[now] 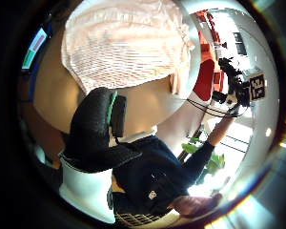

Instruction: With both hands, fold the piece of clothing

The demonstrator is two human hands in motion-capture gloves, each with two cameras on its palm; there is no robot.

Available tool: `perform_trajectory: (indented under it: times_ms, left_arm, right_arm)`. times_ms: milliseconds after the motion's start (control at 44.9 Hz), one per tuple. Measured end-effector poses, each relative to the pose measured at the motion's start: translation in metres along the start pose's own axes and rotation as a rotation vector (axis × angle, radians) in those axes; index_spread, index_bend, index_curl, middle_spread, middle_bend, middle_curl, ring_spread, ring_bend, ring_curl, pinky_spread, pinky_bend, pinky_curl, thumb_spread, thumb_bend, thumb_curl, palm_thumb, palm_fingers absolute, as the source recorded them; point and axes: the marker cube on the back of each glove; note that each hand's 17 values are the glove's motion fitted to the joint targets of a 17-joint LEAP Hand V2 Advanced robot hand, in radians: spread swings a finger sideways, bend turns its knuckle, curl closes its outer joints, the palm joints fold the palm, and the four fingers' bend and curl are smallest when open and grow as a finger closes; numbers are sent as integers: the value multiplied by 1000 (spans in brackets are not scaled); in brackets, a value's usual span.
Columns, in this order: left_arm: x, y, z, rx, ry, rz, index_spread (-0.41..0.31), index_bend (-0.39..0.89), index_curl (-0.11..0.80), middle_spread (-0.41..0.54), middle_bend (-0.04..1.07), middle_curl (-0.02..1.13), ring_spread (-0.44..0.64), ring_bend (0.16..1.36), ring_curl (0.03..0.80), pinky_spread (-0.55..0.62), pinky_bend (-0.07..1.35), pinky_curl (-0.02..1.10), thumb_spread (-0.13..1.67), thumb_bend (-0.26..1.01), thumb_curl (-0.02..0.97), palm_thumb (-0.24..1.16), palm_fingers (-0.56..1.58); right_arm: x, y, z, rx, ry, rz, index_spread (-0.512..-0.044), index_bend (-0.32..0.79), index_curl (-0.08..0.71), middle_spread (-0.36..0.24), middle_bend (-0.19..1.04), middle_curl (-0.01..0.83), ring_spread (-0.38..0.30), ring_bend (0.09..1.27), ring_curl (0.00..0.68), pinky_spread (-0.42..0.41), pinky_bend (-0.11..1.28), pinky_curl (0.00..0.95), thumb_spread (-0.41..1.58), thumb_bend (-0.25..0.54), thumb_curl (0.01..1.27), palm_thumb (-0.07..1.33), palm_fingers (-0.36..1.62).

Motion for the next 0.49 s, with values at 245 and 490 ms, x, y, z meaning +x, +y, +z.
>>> perform_trajectory:
  times_ms: [245,490]
  left_arm:
    - [15,32,10,-185,-28,-67,-80,177,131,152,161,106,223,526,179,191,475,206,888,142,166,331,264]
    - [10,18,47,-82,-101,-118,-124,235,244,-37,311,232,-3,490,220,-25,425,252,1039,172,280,519,727]
  right_arm:
    - [-31,24,20,-244,-95,75,-314,94,87,-91,291,191,-60,483,217,73,481,228,825,262,201,564,393]
    - [-22,-17,57,-153,-51,13,-320,124,131,-116,270,258,-116,530,267,-3,522,274,938,207,290,670,454]
